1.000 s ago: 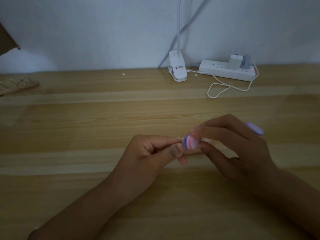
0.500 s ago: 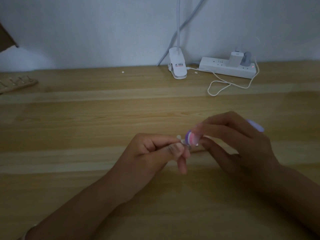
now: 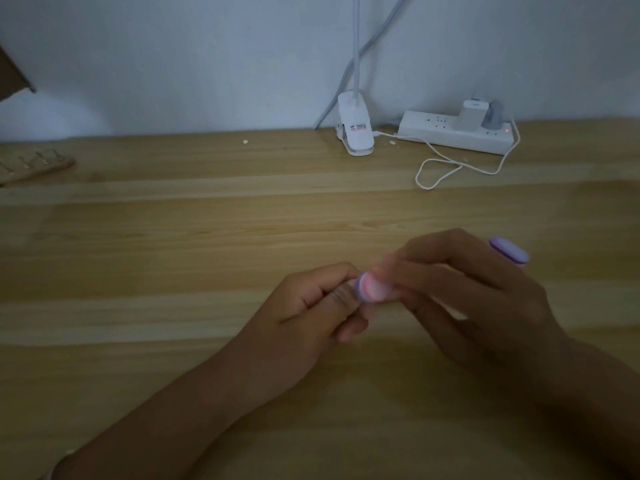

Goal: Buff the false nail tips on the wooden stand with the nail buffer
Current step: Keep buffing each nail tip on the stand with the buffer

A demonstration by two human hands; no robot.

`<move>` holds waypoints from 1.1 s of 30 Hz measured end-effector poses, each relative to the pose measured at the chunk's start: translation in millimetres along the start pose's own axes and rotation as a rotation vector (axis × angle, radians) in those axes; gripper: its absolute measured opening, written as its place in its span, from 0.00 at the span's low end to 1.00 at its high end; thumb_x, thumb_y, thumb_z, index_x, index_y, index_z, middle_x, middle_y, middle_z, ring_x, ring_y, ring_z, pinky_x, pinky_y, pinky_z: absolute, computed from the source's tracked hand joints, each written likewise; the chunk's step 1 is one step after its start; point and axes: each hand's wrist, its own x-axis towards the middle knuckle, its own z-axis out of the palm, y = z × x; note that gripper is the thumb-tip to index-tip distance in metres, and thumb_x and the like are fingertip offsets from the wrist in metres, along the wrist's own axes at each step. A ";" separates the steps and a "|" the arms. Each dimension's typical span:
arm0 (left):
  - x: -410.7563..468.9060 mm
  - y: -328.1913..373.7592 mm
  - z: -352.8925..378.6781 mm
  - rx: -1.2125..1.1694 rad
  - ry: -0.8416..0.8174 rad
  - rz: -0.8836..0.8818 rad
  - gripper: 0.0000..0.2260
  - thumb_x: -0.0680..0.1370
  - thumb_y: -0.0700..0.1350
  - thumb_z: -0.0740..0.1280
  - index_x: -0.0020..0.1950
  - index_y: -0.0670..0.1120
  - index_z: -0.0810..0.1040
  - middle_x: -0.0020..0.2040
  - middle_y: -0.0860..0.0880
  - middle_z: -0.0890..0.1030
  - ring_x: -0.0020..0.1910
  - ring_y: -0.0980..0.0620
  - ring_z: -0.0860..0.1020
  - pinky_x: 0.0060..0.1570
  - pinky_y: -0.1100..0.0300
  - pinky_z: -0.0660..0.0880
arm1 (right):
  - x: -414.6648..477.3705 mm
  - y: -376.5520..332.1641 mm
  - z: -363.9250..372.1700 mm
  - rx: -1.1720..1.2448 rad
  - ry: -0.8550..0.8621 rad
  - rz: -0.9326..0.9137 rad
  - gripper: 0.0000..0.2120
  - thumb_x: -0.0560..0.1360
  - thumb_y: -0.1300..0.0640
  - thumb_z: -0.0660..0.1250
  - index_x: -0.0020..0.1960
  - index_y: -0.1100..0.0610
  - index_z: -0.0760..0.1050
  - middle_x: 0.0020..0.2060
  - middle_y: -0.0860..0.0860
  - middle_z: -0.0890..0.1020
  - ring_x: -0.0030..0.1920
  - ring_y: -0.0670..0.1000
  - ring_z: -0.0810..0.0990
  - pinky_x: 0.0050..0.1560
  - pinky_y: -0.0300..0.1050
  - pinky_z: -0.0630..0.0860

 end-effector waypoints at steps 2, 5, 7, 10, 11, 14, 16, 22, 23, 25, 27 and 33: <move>-0.7 0.2 -0.5 -0.011 0.004 -0.027 0.12 0.80 0.47 0.58 0.38 0.45 0.73 0.29 0.51 0.68 0.24 0.58 0.60 0.24 0.71 0.59 | 1.3 0.5 -1.7 0.034 0.019 0.030 0.13 0.78 0.66 0.69 0.60 0.56 0.77 0.48 0.51 0.81 0.52 0.43 0.78 0.59 0.26 0.64; -1.0 0.7 -0.6 -0.057 -0.026 -0.056 0.12 0.79 0.48 0.59 0.37 0.46 0.72 0.29 0.51 0.67 0.24 0.57 0.60 0.24 0.68 0.58 | -3.4 -11.1 5.2 0.096 0.013 0.006 0.12 0.79 0.64 0.67 0.61 0.56 0.78 0.50 0.50 0.79 0.52 0.46 0.80 0.57 0.34 0.72; -0.9 -0.2 -1.6 -0.080 -0.048 -0.084 0.12 0.79 0.48 0.59 0.37 0.47 0.73 0.29 0.51 0.66 0.24 0.57 0.59 0.23 0.66 0.57 | -3.4 -7.0 3.4 0.078 -0.011 -0.009 0.13 0.78 0.66 0.68 0.61 0.57 0.78 0.49 0.53 0.80 0.51 0.48 0.80 0.56 0.35 0.73; -1.2 -2.6 -4.1 -0.133 -0.077 -0.116 0.12 0.80 0.49 0.57 0.40 0.49 0.73 0.31 0.50 0.66 0.23 0.57 0.58 0.23 0.66 0.55 | -0.8 5.3 -2.7 0.058 0.004 0.045 0.13 0.77 0.67 0.70 0.60 0.58 0.77 0.49 0.50 0.79 0.50 0.46 0.79 0.58 0.30 0.69; -1.3 -3.1 -4.2 -0.152 -0.082 -0.122 0.12 0.80 0.49 0.57 0.40 0.48 0.73 0.31 0.50 0.66 0.23 0.57 0.58 0.23 0.66 0.55 | -1.3 3.1 -1.1 0.074 0.010 0.050 0.12 0.78 0.65 0.69 0.60 0.57 0.77 0.50 0.49 0.79 0.51 0.45 0.79 0.58 0.30 0.69; -0.8 -5.4 -4.7 -0.167 -0.070 -0.143 0.13 0.79 0.49 0.59 0.40 0.41 0.72 0.30 0.49 0.66 0.22 0.58 0.59 0.22 0.65 0.54 | -7.4 -10.9 11.1 0.168 -0.005 0.005 0.12 0.81 0.63 0.66 0.63 0.55 0.78 0.54 0.48 0.78 0.55 0.47 0.79 0.58 0.37 0.72; -0.5 -5.6 -5.8 -0.180 -0.067 -0.154 0.13 0.79 0.50 0.60 0.39 0.44 0.73 0.30 0.49 0.66 0.22 0.58 0.59 0.23 0.64 0.53 | -5.6 -6.3 9.7 0.140 -0.015 -0.017 0.12 0.81 0.64 0.65 0.62 0.56 0.78 0.53 0.48 0.78 0.56 0.44 0.78 0.59 0.36 0.71; -1.3 -2.8 -7.5 -0.262 -0.088 -0.177 0.12 0.80 0.49 0.58 0.38 0.49 0.74 0.29 0.51 0.65 0.21 0.58 0.58 0.21 0.66 0.53 | -3.1 -9.0 7.8 0.124 0.018 0.015 0.10 0.80 0.64 0.65 0.61 0.56 0.76 0.50 0.51 0.79 0.53 0.44 0.78 0.59 0.31 0.69; -1.3 -2.3 -7.7 -0.275 -0.094 -0.185 0.12 0.80 0.49 0.59 0.39 0.49 0.74 0.29 0.51 0.65 0.21 0.58 0.58 0.21 0.67 0.54 | -3.8 -10.1 8.0 0.143 0.013 0.000 0.10 0.81 0.64 0.65 0.61 0.56 0.76 0.50 0.52 0.80 0.53 0.45 0.78 0.58 0.34 0.71; -1.1 -1.9 -8.8 -0.306 -0.102 -0.192 0.12 0.81 0.48 0.58 0.40 0.47 0.74 0.29 0.51 0.66 0.20 0.59 0.59 0.20 0.68 0.55 | -3.4 -5.7 6.3 0.114 0.008 -0.003 0.11 0.79 0.65 0.66 0.60 0.55 0.76 0.50 0.52 0.80 0.52 0.44 0.78 0.60 0.32 0.69; -1.2 -1.4 -9.7 -0.329 -0.105 -0.195 0.12 0.80 0.47 0.57 0.39 0.48 0.73 0.29 0.50 0.66 0.20 0.59 0.58 0.20 0.68 0.55 | -2.7 -2.9 6.0 0.101 0.018 0.012 0.12 0.79 0.66 0.67 0.59 0.54 0.75 0.49 0.52 0.80 0.52 0.43 0.77 0.60 0.30 0.67; -1.5 -0.2 -11.2 -0.338 -0.126 -0.193 0.12 0.80 0.48 0.58 0.39 0.48 0.74 0.29 0.50 0.65 0.20 0.59 0.58 0.20 0.64 0.52 | -5.5 -1.3 6.4 0.091 0.020 0.031 0.11 0.80 0.65 0.66 0.59 0.53 0.75 0.49 0.52 0.80 0.53 0.41 0.77 0.61 0.29 0.67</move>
